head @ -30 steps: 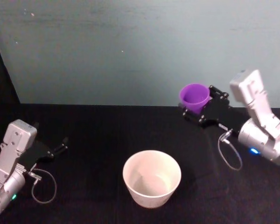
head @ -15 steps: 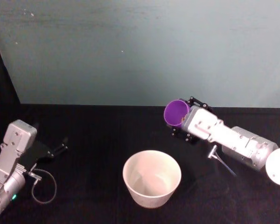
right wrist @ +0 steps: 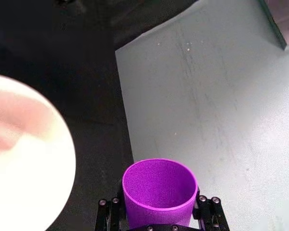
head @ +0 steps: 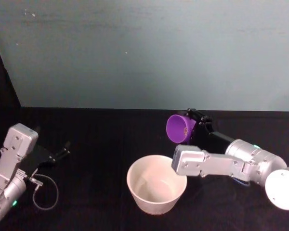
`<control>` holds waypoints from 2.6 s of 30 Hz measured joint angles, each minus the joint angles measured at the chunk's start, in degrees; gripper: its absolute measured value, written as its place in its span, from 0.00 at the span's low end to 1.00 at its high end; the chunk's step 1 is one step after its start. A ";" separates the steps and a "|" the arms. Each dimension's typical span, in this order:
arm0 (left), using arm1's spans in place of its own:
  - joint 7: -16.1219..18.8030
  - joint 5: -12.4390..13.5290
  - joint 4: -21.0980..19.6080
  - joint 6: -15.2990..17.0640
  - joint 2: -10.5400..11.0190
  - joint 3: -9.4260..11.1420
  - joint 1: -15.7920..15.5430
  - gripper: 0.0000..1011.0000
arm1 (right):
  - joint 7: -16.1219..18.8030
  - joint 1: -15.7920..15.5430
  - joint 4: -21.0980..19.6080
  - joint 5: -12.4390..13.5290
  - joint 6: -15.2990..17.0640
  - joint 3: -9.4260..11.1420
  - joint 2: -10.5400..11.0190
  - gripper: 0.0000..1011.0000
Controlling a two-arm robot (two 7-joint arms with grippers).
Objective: Pick up the cup and pour the mung beans from the cup into the bowl.
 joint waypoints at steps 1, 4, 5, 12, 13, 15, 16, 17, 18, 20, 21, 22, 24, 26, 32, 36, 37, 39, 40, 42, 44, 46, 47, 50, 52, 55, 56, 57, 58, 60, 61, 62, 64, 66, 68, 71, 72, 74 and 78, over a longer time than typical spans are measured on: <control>0.00 0.00 0.00 0.00 0.00 0.00 0.00 0.99 | -0.29 0.00 -0.23 -1.77 -0.03 -0.50 0.30 0.73; 0.00 0.00 0.00 0.00 0.00 0.00 0.00 0.99 | -0.61 0.02 -0.73 -4.87 -0.02 -1.41 0.86 0.73; 0.00 0.00 0.00 0.00 0.00 0.00 0.00 0.99 | -0.63 0.01 -0.86 -5.60 -0.01 -1.59 0.99 0.73; 0.00 0.00 0.00 0.00 0.00 0.00 0.00 0.99 | -0.62 -0.54 -1.91 -10.21 0.30 -2.85 1.68 0.73; 0.00 0.00 0.00 0.00 0.00 0.00 0.00 0.99 | -0.62 -0.60 -1.97 -10.82 0.36 -3.01 1.73 0.73; 0.00 0.00 0.00 0.00 0.00 0.00 0.00 0.99 | -0.65 -0.74 -2.11 -12.40 0.52 -3.41 1.79 0.73; 0.00 0.00 0.00 0.00 0.00 0.00 0.00 0.99 | -0.66 -0.77 -2.13 -12.92 0.62 -3.54 1.81 0.73; 0.00 0.00 0.00 0.00 0.00 0.00 0.00 0.99 | -0.67 -0.80 -2.17 -13.53 0.72 -3.68 1.83 0.73; 0.00 0.00 0.00 0.00 0.00 0.00 0.00 0.99 | -0.68 -0.82 -2.23 -14.70 0.88 -3.99 1.86 0.73; 0.00 0.00 0.00 0.00 0.00 0.00 0.00 0.99 | -0.68 -0.81 -2.23 -15.89 1.08 -4.31 1.87 0.73; 0.00 0.00 0.00 0.00 0.00 0.00 0.00 0.99 | -0.67 -0.81 -2.22 -16.50 1.17 -4.46 1.87 0.73; 0.00 0.00 0.00 0.00 0.00 0.00 0.00 0.99 | -0.66 -0.81 -2.19 -17.58 1.33 -4.79 1.87 0.73; 0.00 0.00 0.00 0.00 0.00 0.00 0.00 0.99 | -0.64 -0.80 -1.99 -19.27 1.60 -5.31 1.81 0.73; 0.00 0.00 0.00 0.00 0.00 0.00 0.00 0.99 | -0.68 -0.79 -1.86 -20.45 1.72 -5.67 1.75 0.73; 0.00 0.00 0.00 0.00 0.00 0.00 0.00 0.99 | -1.06 -0.97 -1.80 -24.35 1.79 -6.74 1.75 0.73; 0.00 0.00 0.00 0.00 0.00 0.00 0.00 0.99 | -1.24 -1.03 -2.03 -27.10 1.95 -7.46 1.87 0.73; 0.00 0.00 0.00 0.00 0.00 0.00 0.00 0.99 | -1.34 -1.03 -2.11 -28.18 2.06 -7.74 1.90 0.73; 0.00 0.00 0.00 0.00 0.00 0.00 0.00 0.99 | -1.45 -1.03 -2.20 -29.32 2.16 -7.99 1.95 0.73; 0.00 0.00 0.00 0.00 0.00 0.00 0.00 0.99 | -1.53 -1.01 -2.21 -30.24 2.21 -8.18 1.94 0.73; 0.00 0.00 0.00 0.00 0.00 0.00 0.00 0.99 | -1.58 -1.00 -2.20 -31.07 2.26 -8.33 1.91 0.73; 0.00 0.00 0.00 0.00 0.00 0.00 0.00 0.99 | -1.59 -1.02 -2.23 -32.23 2.36 -8.50 1.88 0.73; 0.00 0.00 0.00 0.00 0.00 0.00 0.00 0.99 | -1.59 -1.03 -2.33 -33.41 2.48 -8.65 1.86 0.73; 0.00 0.00 0.00 0.00 0.00 0.00 0.00 0.99 | -1.59 -1.02 -2.35 -33.90 2.52 -8.73 1.85 0.73; 0.00 0.00 0.00 0.00 0.00 0.00 0.00 0.99 | -1.58 -0.92 -2.43 -35.77 2.71 -9.15 1.82 0.73; 0.00 0.00 0.00 0.00 0.00 0.00 0.00 0.99 | -1.57 -0.79 -2.56 -37.26 3.01 -9.56 1.84 0.73; 0.00 0.00 0.00 0.00 0.00 0.00 0.00 0.99 | -1.52 -0.57 -2.81 -39.70 3.61 -10.27 1.90 0.73; 0.00 0.00 0.00 0.00 0.00 0.00 0.00 0.99 | -1.50 -0.47 -2.92 -40.93 3.92 -10.63 1.94 0.73; 0.00 0.00 0.00 0.00 0.00 0.00 0.00 0.99 | -1.50 -0.43 -2.97 -41.46 4.02 -10.80 1.96 0.73; 0.00 0.00 0.00 0.00 0.00 0.00 0.00 0.99 | -1.49 -0.37 -3.00 -41.99 4.15 -10.96 2.00 0.73; 0.00 0.00 0.00 0.00 0.00 0.00 0.00 0.99 | -1.48 -0.25 -3.07 -43.01 4.38 -11.24 2.06 0.73; 0.00 0.00 0.00 0.00 0.00 0.00 0.00 0.99 | -1.46 -0.13 -3.14 -43.85 4.54 -11.48 2.10 0.73; 0.00 0.00 0.00 0.00 0.00 0.00 0.00 0.99 | -1.45 -0.07 -3.17 -44.22 4.62 -11.59 2.13 0.73; 0.00 0.00 0.00 0.00 0.00 0.00 0.00 0.99 | -1.32 0.07 -3.35 -45.38 4.82 -11.95 2.26 0.73; 0.00 0.00 0.00 0.00 0.00 0.00 0.00 0.99 | -1.17 0.22 -3.49 -46.23 4.93 -12.23 2.35 0.73; 0.00 0.00 0.00 0.00 0.00 0.00 0.00 0.99 | -1.12 0.32 -3.58 -46.82 5.00 -12.44 2.47 0.73; 0.00 0.00 0.00 0.00 0.00 0.00 0.00 0.99 | -1.06 0.52 -3.78 -48.05 5.10 -12.85 2.68 0.73; 0.00 0.00 0.00 0.00 0.00 0.00 0.00 0.99 | -1.05 0.59 -3.87 -48.44 5.16 -13.00 2.76 0.73; 0.00 0.00 0.00 0.00 0.00 0.00 0.00 0.99 | -1.05 0.69 -4.06 -49.27 5.25 -13.32 2.96 0.73; 0.00 0.00 0.00 0.00 0.00 0.00 0.00 0.99 | -1.06 0.74 -4.32 -49.90 5.38 -13.49 3.17 0.73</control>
